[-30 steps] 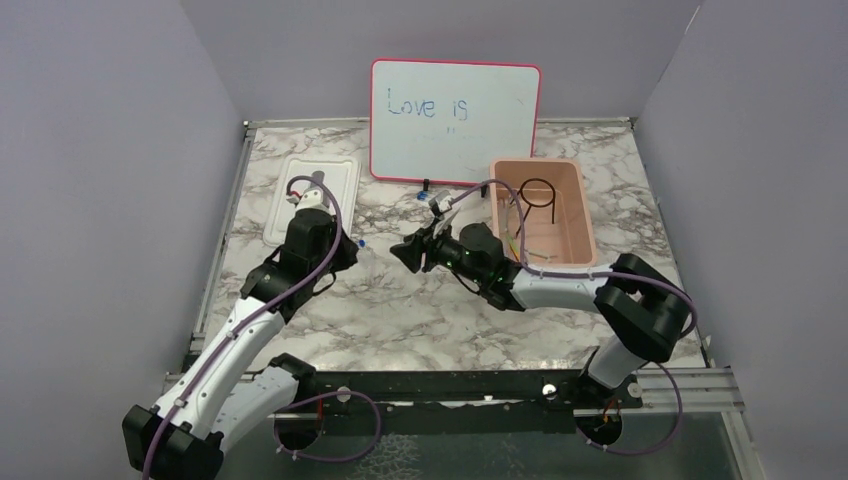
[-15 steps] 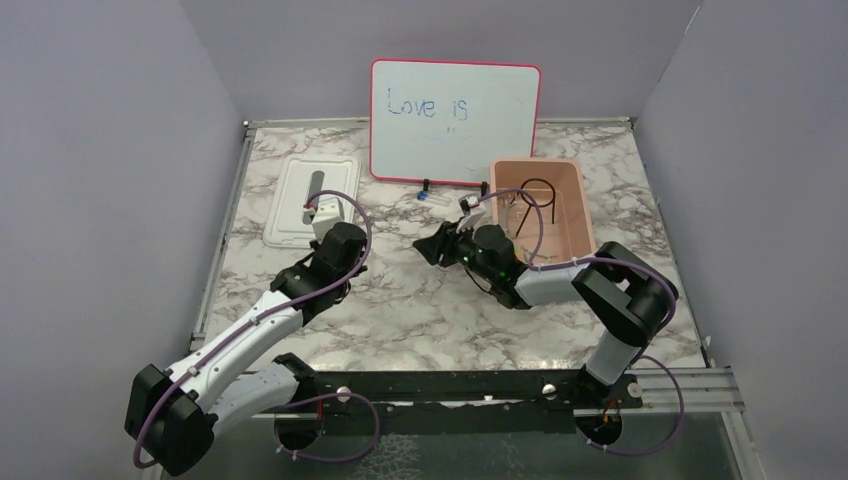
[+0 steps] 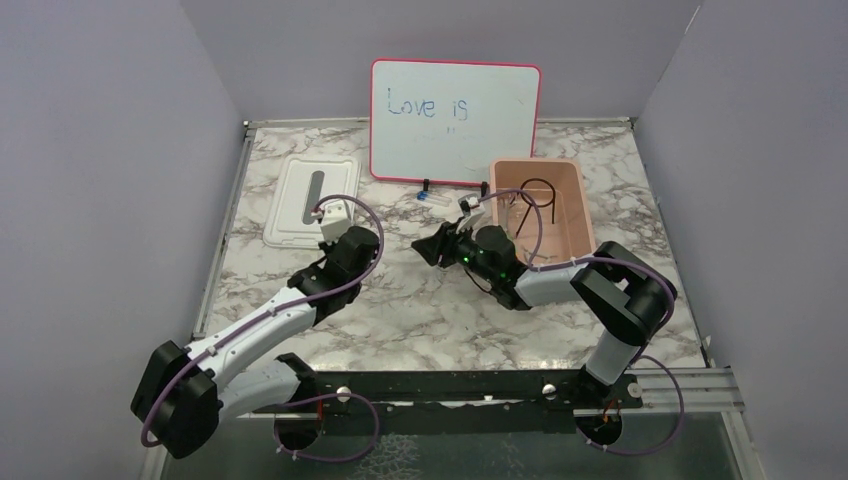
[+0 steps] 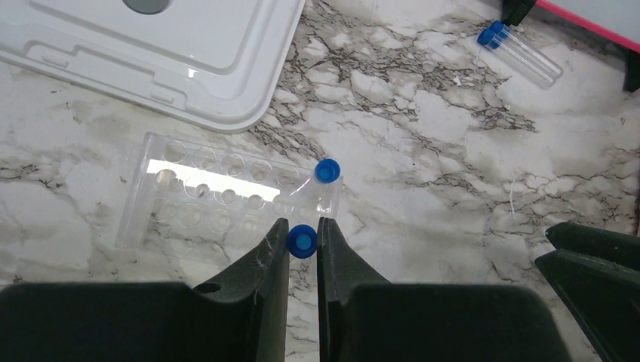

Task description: Organize the chemistry lab equipment

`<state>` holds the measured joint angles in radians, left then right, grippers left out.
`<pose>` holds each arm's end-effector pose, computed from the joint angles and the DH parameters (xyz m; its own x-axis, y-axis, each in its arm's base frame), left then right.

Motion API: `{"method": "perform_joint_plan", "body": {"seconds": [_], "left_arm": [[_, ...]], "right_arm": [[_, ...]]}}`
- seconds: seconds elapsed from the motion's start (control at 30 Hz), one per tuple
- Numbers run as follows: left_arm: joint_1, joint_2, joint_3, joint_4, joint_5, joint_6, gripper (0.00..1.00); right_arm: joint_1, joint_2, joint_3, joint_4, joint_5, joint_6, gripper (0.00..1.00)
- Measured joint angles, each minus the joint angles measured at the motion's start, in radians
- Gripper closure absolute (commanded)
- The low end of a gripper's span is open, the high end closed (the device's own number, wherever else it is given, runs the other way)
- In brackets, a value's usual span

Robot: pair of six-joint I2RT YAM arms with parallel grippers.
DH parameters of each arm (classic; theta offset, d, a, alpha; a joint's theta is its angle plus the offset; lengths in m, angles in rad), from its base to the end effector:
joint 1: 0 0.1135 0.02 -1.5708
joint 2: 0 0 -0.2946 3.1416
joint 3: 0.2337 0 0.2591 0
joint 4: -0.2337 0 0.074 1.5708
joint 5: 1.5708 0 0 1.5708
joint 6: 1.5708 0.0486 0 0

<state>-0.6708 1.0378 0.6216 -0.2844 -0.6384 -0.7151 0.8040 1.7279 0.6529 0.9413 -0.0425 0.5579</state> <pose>0.1837 -0.1088 0.2473 -0.4746 -0.2956 -0.8291 -0.2236 0.9515 -0.2112 0.2485 0.2609 0.1950 -0.4748 0.2695 -0.8378 -0.5862 0.6132 0.5295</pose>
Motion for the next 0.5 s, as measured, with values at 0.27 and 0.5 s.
{"method": "perform_joint_plan", "body": {"seconds": [0.27, 0.5], "left_arm": [[-0.006, 0.062, -0.026, 0.121, -0.006, 0.055, 0.92], [-0.007, 0.084, -0.042, 0.182, -0.029, 0.100, 0.92]], "right_arm": [[0.000, 0.010, 0.000, 0.002, -0.005, 0.000, 0.59], [0.000, 0.013, 0.000, 0.015, -0.025, -0.001, 0.59]]}}
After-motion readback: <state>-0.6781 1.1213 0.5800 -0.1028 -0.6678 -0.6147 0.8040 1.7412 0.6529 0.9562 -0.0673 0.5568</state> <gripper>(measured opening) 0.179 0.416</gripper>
